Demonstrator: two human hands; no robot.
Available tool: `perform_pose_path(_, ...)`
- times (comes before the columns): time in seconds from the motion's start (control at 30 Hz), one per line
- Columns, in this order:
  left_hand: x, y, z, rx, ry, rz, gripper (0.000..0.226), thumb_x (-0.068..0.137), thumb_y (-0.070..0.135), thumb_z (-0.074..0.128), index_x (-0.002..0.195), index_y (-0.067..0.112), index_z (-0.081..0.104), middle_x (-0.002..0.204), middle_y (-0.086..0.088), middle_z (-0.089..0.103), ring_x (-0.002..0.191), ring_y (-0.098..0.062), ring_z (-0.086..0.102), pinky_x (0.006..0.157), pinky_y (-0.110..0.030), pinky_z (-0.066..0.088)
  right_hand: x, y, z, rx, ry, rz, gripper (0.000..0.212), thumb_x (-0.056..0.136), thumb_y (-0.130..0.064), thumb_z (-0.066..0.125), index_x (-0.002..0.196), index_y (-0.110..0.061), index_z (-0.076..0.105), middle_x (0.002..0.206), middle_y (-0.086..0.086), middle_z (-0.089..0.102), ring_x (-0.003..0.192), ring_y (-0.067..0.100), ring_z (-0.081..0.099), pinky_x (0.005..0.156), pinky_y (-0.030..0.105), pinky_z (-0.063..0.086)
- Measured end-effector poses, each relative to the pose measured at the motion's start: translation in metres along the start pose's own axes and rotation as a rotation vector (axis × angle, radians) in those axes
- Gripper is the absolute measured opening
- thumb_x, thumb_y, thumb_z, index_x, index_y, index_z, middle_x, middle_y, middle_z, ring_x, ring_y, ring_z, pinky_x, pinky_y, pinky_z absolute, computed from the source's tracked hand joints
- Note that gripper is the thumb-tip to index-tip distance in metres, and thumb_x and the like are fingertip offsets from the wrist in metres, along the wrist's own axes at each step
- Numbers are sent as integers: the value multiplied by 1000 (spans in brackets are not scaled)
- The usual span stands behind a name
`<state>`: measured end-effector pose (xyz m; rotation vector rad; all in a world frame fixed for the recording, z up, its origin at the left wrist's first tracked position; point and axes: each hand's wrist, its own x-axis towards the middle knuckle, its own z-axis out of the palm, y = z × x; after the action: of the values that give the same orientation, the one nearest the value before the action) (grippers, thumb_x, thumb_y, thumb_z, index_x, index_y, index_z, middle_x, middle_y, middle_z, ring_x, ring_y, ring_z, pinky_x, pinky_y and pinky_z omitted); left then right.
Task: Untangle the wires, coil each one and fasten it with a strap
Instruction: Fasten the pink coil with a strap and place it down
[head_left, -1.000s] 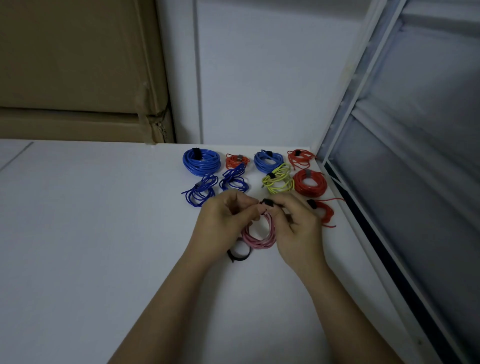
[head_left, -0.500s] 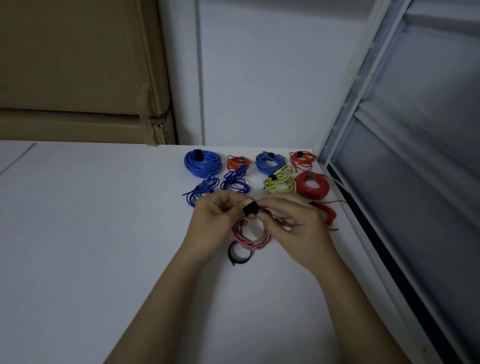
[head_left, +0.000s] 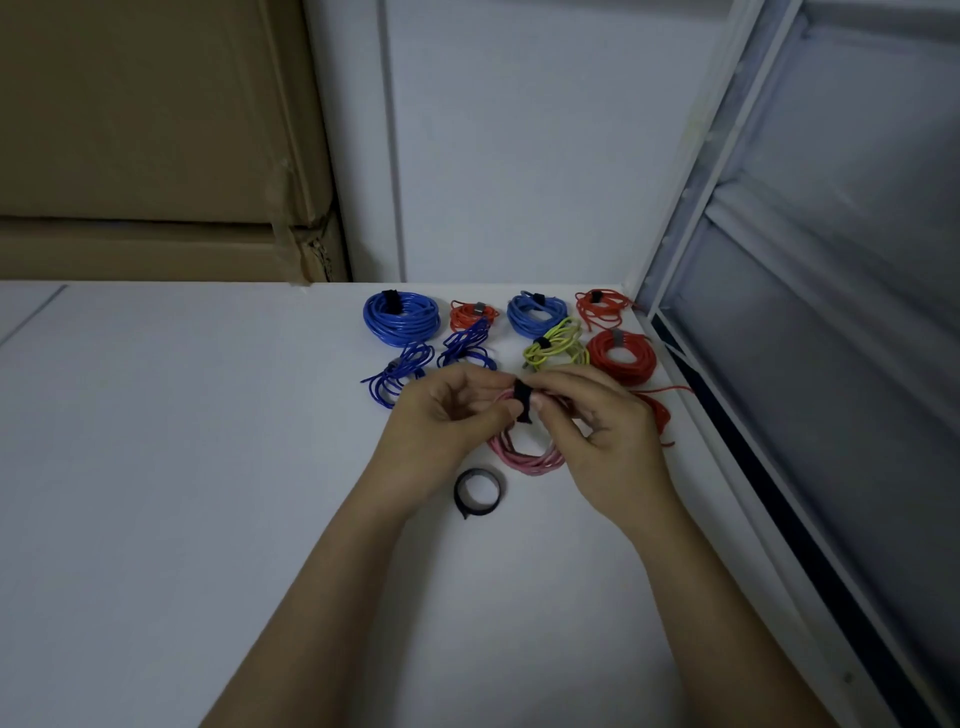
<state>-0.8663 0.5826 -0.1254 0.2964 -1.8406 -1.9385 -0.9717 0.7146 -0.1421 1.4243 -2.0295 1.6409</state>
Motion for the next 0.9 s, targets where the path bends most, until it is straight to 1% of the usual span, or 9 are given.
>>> perform_pose_path(0.07, 0, -1, 0, 67, -4, 36, 26, 81, -10, 67, 90, 14, 67, 80, 5, 73, 79, -8, 68, 72, -18, 52, -1, -1, 3, 46, 15, 27, 20, 87, -3, 62, 105, -5, 70, 102, -2, 65, 95, 13, 65, 82, 27, 54)
perform_pose_path(0.13, -1, -3, -1, 158, 14, 78, 28, 80, -9, 67, 86, 18, 64, 79, 9, 69, 79, -7, 65, 71, -19, 52, -2, -2, 6, 58, 17, 18, 20, 86, -1, 63, 104, -6, 70, 102, -7, 65, 96, 10, 65, 82, 23, 53)
perform_pose_path(0.23, -1, -6, -1, 194, 24, 86, 29, 79, -6, 68, 84, 21, 60, 81, 14, 66, 77, -6, 64, 67, -18, 51, -2, -3, 7, 40, 22, -3, 19, 86, -1, 62, 102, -7, 71, 102, -11, 64, 96, 5, 63, 83, 20, 51)
perform_pose_path(0.33, -1, -7, 1, 233, 21, 66, 27, 74, 8, 69, 89, 29, 60, 87, 17, 64, 73, -7, 66, 63, -23, 54, -1, -4, 7, 14, 7, -7, 19, 87, 1, 60, 101, -6, 71, 101, -8, 65, 97, 4, 62, 84, 18, 49)
perform_pose_path(0.43, -2, -8, 0, 247, 36, 13, 29, 70, 22, 69, 92, 38, 59, 90, 9, 68, 72, -18, 69, 70, -40, 57, -1, -4, 8, 8, 7, -19, 21, 86, 5, 59, 99, -6, 72, 101, -11, 64, 97, 1, 61, 85, 15, 46)
perform_pose_path(0.53, -1, -9, -2, 195, 23, -14, 30, 73, 21, 74, 94, 37, 61, 82, -11, 70, 78, -34, 68, 76, -47, 55, -1, -1, 7, 56, 9, 2, 21, 86, 2, 59, 99, -10, 71, 101, -12, 65, 97, 4, 62, 85, 19, 49)
perform_pose_path(0.6, -1, -9, -3, 136, 3, -26, 32, 74, 17, 74, 100, 31, 61, 81, -15, 71, 80, -35, 68, 76, -43, 55, -1, 0, 6, 86, -2, 12, 23, 86, 2, 59, 99, -14, 70, 101, -10, 66, 97, 7, 63, 85, 21, 50)
perform_pose_path(0.73, 1, -9, -5, 59, -33, -33, 40, 80, 2, 73, 112, 21, 59, 84, -11, 73, 77, -17, 68, 71, -25, 52, -2, 2, 6, 131, -11, 30, 24, 85, 1, 61, 98, -18, 70, 99, -10, 67, 95, 11, 64, 84, 23, 50)
perform_pose_path(0.9, 1, -9, -1, 29, -46, 23, 47, 81, -3, 70, 120, 19, 56, 84, -6, 73, 78, -13, 67, 72, -22, 51, -2, 3, 4, 133, 6, 74, 24, 84, -5, 63, 97, -24, 70, 97, -9, 69, 93, 16, 66, 80, 32, 54)
